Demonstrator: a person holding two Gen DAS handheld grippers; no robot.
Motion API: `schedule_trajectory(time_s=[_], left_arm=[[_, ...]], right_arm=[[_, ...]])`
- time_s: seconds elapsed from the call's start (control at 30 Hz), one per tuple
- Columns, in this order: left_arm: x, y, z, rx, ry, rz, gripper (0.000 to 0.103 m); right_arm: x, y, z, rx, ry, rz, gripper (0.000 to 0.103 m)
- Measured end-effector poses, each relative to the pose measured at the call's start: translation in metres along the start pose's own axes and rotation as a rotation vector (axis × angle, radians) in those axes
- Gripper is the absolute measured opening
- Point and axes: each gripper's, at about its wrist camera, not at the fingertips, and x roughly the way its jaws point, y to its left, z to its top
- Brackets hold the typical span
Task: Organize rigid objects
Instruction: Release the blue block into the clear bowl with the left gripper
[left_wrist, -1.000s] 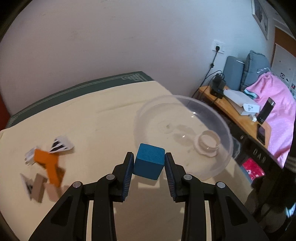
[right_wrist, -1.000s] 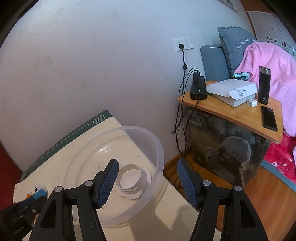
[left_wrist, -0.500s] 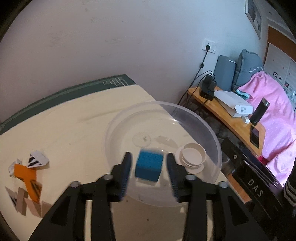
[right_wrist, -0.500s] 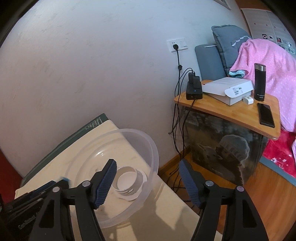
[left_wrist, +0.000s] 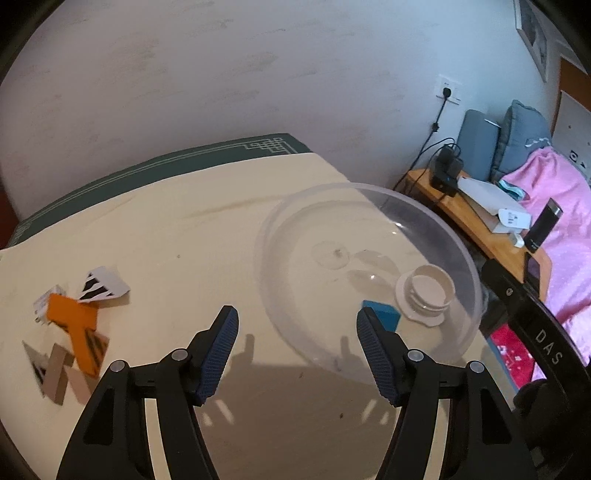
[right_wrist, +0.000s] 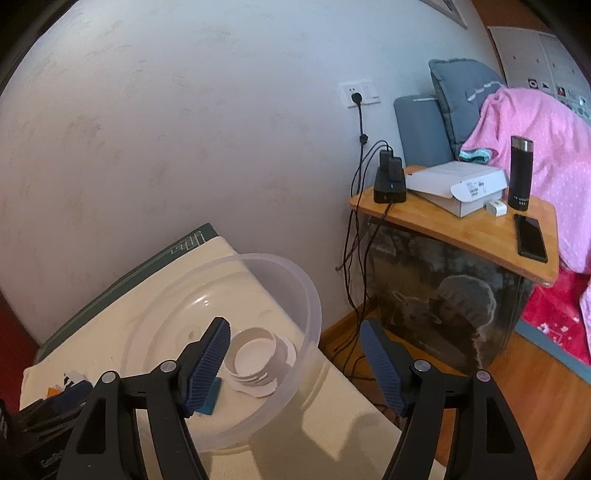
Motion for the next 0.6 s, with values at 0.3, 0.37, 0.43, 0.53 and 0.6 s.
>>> schedule_trajectory(time_s=[0.3, 0.37, 0.43, 0.53, 0.6], left_arm=[[-0.015, 0.014, -0.012, 0.006, -0.028, 0.077, 0.071], [-0.017, 0.02, -0.014, -0.003, -0.03, 0.085, 0.071], [-0.02, 0.027, -0.015, -0.019, -0.028, 0.092, 0.071], [-0.023, 0.038, -0.019, -0.042, -0.027, 0.105, 0.071], [-0.024, 0.045, -0.021, -0.054, -0.027, 0.115, 0.072]], right_arm=[[-0.003, 0.013, -0.005, -0.059, -0.027, 0.021, 0.081], [-0.002, 0.014, -0.006, -0.063, -0.028, 0.023, 0.081], [-0.002, 0.014, -0.007, -0.065, -0.027, 0.023, 0.081], [-0.001, 0.015, -0.009, -0.069, -0.024, 0.028, 0.082], [0.0, 0.016, -0.01, -0.073, -0.021, 0.035, 0.085]])
